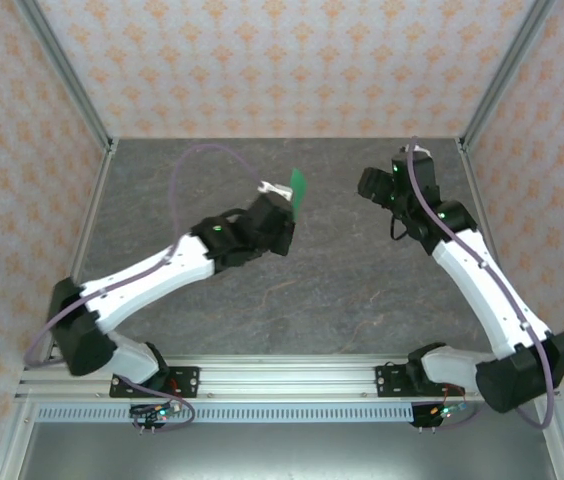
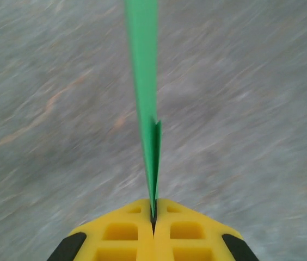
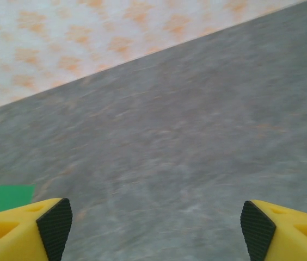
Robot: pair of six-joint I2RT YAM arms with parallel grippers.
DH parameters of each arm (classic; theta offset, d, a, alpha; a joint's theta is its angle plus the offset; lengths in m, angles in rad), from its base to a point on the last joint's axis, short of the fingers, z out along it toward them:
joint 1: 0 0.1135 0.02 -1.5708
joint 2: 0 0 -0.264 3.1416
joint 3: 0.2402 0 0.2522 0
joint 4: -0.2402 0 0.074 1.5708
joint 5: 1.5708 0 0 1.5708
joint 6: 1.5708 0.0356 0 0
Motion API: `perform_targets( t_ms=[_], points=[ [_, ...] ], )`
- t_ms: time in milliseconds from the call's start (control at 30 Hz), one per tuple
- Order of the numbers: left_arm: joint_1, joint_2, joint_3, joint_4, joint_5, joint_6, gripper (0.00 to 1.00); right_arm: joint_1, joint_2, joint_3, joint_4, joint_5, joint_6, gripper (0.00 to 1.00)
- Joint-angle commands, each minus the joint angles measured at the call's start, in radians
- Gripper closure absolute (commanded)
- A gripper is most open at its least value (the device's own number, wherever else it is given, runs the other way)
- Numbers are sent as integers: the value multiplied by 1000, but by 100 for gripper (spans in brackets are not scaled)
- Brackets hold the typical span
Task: Fold a paper plane with a square sheet of paper (fold left side to right side)
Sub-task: Turn over the paper at the center of the table.
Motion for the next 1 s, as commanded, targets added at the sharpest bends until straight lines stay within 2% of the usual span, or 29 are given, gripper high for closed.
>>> perform_targets(
  t_ms=[0,100,400,533,700,800,900,967],
  points=[
    [-28,147,114,-359,-387,-107,100,-3,-103,-41,-32,274,-22,12],
    [-30,287,211,-472,-414,-211,100,-3,-164,-71,-33,346,-35,10],
    [-37,617,453,-598,-272,-319,100,-3,-211,-92,-79,383,-55,7],
    [-42,731,575,-660,-221,-313,100,-4,-211,-99,-82,379,-65,6],
    [-44,770,590,-568,-96,-261,100,-4,-216,-93,-100,382,-76,5],
    [-41,795,627,-550,-54,-237,93,-6,-224,-94,-101,377,-88,5],
    [-36,794,648,-522,-3,-213,72,-6,-222,-96,-109,374,-103,2],
    [-23,769,638,-483,49,-196,63,-6,-221,-95,-112,365,-108,2]
  ],
)
